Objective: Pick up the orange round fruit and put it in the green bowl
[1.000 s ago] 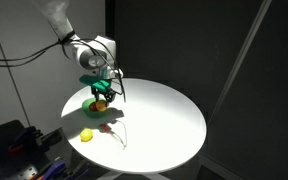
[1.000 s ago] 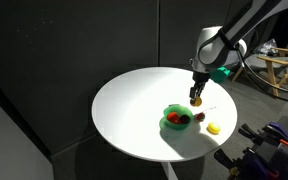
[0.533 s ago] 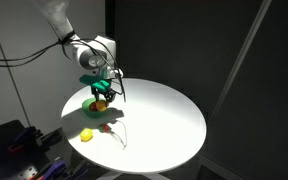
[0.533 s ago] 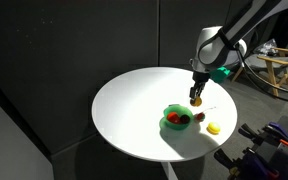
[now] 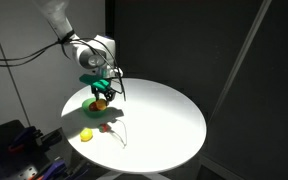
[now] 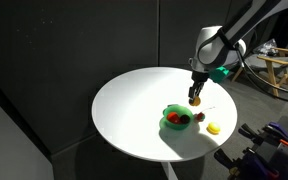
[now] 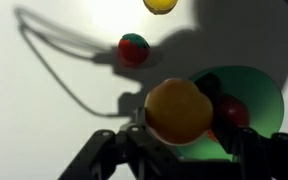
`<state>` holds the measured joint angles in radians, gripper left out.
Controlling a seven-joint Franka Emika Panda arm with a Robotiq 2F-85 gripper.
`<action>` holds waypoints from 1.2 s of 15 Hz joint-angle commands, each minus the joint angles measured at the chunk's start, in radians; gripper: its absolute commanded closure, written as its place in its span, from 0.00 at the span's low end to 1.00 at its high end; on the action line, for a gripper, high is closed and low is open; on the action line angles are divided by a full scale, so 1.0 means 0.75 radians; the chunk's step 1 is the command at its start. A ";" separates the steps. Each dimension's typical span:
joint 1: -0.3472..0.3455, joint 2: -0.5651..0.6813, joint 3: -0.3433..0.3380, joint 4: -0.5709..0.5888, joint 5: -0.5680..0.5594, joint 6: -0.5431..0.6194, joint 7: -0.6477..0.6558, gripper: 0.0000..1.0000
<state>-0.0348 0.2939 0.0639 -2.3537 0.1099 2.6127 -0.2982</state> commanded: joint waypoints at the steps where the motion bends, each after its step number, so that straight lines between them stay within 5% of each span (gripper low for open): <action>1: 0.012 -0.020 0.011 0.010 -0.039 0.009 0.025 0.58; 18: 0.129 0.094 -0.011 0.126 -0.232 0.001 0.264 0.58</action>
<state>0.0446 0.3299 0.0681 -2.2998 -0.0426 2.6185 -0.1536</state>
